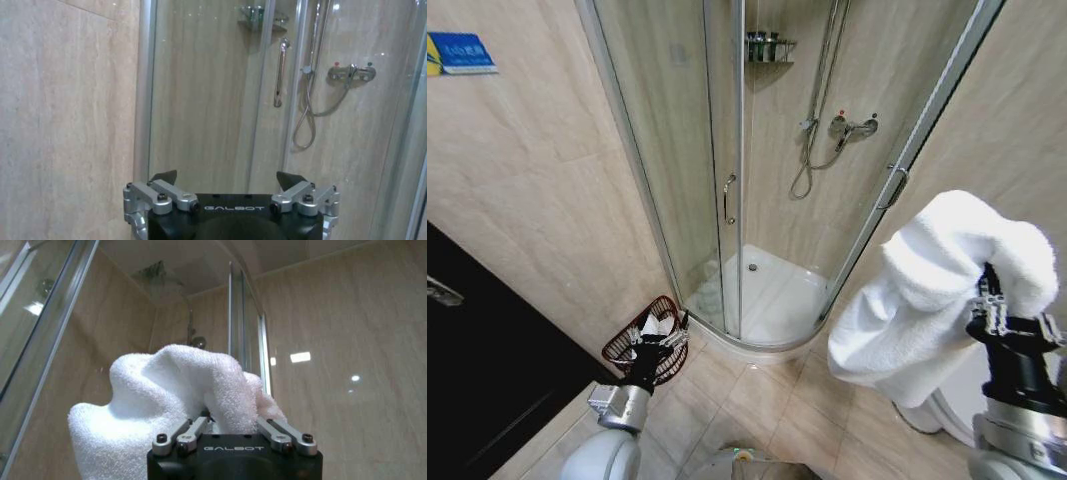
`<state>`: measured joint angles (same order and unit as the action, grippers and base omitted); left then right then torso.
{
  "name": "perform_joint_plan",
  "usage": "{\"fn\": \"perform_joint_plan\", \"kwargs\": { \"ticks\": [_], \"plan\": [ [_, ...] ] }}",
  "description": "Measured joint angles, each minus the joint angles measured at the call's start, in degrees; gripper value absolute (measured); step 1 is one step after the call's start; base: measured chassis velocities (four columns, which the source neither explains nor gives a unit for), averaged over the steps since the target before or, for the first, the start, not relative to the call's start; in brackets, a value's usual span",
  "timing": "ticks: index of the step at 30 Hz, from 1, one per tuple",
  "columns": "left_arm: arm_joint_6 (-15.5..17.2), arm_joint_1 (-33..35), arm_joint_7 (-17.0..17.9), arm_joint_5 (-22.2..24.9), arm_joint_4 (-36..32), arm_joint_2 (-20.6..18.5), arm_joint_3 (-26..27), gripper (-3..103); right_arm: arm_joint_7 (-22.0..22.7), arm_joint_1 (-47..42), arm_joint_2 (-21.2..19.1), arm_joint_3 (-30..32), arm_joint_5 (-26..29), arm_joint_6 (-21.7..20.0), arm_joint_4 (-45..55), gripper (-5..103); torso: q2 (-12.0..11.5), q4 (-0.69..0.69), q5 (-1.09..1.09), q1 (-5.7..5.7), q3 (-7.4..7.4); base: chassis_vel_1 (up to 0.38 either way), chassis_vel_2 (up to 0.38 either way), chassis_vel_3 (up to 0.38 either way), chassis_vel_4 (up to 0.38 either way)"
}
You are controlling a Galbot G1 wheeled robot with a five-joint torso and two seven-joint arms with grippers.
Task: Discard the used towel into the hamper.
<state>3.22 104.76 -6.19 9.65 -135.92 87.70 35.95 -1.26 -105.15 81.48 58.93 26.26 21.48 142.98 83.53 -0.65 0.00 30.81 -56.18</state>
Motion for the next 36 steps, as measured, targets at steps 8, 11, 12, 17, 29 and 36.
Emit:
{"fn": "perform_joint_plan", "kwargs": {
  "ticks": [8, 11, 12, 17, 29, 36],
  "plan": [
    [0.00, 0.00, 0.00, 0.00, 0.00, 0.00, 0.00, 100, 0.00, 0.14, -0.08, -0.04, -0.07, -0.18, 0.06, 20, -0.07, 0.00, 0.00, -0.04, 0.04, 0.004, 0.006, 0.005, 0.007],
    [0.00, 0.00, 0.00, 0.00, 0.00, 0.00, 0.00, 100, 0.00, 0.12, -0.07, -0.04, -0.08, -0.18, 0.07, 20, -0.09, 0.00, 0.00, -0.05, 0.05, 0.035, 0.047, 0.045, 0.038],
    [0.00, 0.00, 0.00, 0.00, 0.00, 0.00, 0.00, 100, 0.00, 0.11, -0.07, -0.04, -0.08, -0.18, 0.07, 20, -0.10, 0.00, 0.00, -0.05, 0.05, 0.071, 0.061, 0.081, 0.068],
    [0.00, 0.00, 0.00, 0.00, 0.00, 0.00, 0.00, 100, 0.00, 0.07, -0.09, -0.01, -0.08, -0.11, -0.03, 20, -0.12, 0.01, 0.00, -0.06, 0.07, 0.088, 0.075, 0.088, 0.068],
    [0.00, 0.00, 0.00, 0.00, 0.00, 0.00, 0.00, 100, 0.00, 0.15, -0.29, 0.00, -0.05, 0.02, -0.29, 20, -0.17, 0.01, -0.01, -0.09, 0.09, 0.110, 0.107, 0.107, 0.105],
    [0.00, 0.00, 0.00, 0.00, 0.00, 0.00, 0.00, 100, -0.01, 0.36, -0.44, -0.02, -0.05, 0.02, -0.53, 20, -0.18, 0.01, 0.00, -0.09, 0.10, 0.118, 0.128, 0.136, 0.129]
  ]
}}
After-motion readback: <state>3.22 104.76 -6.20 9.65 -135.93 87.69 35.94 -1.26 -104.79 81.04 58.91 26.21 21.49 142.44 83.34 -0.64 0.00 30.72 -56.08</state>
